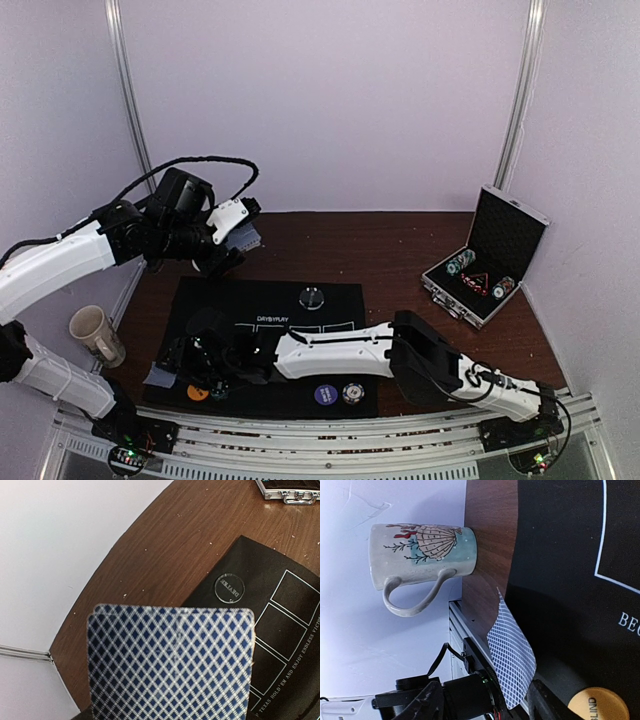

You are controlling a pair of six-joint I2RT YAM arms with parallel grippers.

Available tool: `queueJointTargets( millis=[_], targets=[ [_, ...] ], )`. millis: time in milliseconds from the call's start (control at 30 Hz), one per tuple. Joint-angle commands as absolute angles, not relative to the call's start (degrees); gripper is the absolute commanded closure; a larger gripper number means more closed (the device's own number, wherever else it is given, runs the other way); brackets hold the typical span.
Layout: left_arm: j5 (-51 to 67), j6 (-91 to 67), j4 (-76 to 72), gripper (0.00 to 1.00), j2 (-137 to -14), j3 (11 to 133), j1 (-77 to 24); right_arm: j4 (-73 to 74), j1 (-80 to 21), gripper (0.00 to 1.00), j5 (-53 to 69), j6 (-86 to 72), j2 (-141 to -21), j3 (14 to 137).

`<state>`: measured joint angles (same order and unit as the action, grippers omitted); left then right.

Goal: Distribute texas hold em gaming equipment
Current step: Distribute the poker card in the big blind area.

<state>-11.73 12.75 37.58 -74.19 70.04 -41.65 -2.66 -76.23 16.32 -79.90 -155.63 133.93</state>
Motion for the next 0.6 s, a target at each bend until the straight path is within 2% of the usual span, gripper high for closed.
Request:
queueJointTargets(
  millis=[0, 300, 467, 567],
  targets=[
    [-11.2, 13.3, 35.1, 0.38, -74.4, 71.0, -41.2, -1.4, -76.6, 0.40, 14.0, -77.6, -150.9, 135.0],
    [-11.5, 13.4, 35.4, 0.37, -74.1, 71.1, -41.2, -0.6, -76.5, 0.35, 13.0, -75.8, -148.0, 131.9],
    [-11.8, 13.8, 36.0, 0.37, -74.2, 71.7, -41.1, 4.7, -76.4, 0.35, 9.9, -68.0, -144.4, 131.5],
    [-12.1, 14.1, 36.5, 0.37, -74.3, 72.7, -41.1, 7.8, -76.1, 0.33, 9.5, -62.9, -139.5, 127.3]
  ],
)
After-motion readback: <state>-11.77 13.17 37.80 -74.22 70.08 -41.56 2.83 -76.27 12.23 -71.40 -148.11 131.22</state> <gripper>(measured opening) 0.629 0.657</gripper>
